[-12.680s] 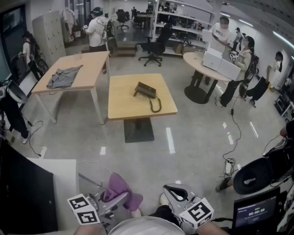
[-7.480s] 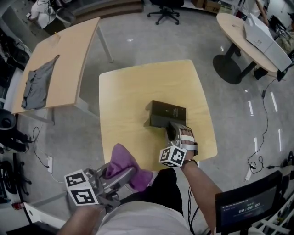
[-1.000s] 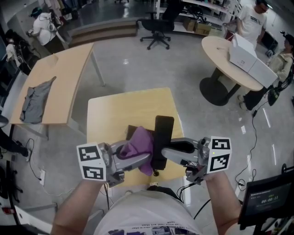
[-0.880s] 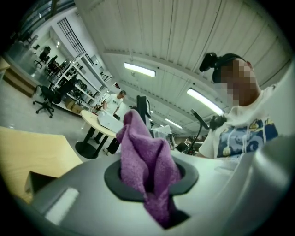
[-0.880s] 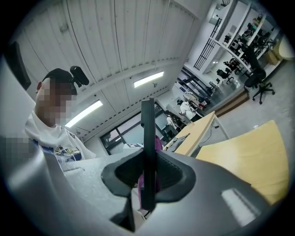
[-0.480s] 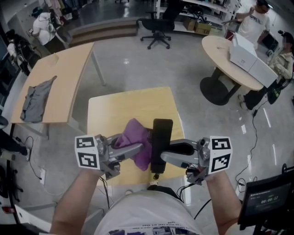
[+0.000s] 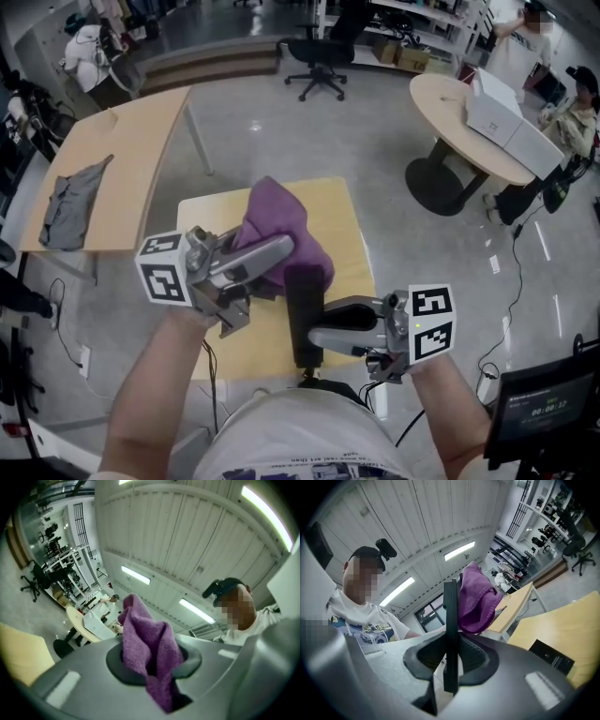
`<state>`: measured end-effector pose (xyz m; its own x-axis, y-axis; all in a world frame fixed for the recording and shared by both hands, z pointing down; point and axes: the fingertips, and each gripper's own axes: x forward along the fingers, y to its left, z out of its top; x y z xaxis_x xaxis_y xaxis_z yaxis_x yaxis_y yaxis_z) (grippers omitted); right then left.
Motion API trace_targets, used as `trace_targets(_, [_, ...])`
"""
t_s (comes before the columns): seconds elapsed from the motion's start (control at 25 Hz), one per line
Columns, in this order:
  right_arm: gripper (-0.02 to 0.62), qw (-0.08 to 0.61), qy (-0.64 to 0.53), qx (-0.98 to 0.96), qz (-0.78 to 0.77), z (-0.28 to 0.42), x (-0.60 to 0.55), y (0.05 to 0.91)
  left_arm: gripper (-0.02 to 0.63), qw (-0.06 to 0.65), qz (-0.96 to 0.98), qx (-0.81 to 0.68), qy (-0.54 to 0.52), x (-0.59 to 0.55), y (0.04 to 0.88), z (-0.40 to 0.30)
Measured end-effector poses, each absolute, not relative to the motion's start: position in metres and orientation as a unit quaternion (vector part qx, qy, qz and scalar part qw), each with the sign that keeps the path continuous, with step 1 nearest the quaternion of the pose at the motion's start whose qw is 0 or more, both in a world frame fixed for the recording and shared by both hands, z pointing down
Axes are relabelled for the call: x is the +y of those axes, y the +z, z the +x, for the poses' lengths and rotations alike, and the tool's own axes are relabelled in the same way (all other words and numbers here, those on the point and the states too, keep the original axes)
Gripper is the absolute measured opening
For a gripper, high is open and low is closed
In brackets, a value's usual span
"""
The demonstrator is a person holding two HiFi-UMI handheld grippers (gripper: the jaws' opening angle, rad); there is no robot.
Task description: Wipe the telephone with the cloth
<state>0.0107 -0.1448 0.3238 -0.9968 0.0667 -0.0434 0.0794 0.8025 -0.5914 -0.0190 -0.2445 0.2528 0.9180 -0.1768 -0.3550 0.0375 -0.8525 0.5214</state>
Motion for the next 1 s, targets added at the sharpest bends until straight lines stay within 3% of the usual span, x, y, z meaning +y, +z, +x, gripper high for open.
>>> trace_targets(0.52, [0.075, 0.015, -0.317, 0.948, 0.011, 0.014, -0.162, 0.326, 0.084, 0.324, 0.924, -0.04, -0.199, -0.228, 0.302, -0.029])
trace_targets(1.0, [0.075, 0.025, -0.32, 0.947, -0.021, 0.023, -0.18, 0.324, 0.084, 0.353, 0.931, -0.019, -0.088, -0.175, 0.367, -0.014])
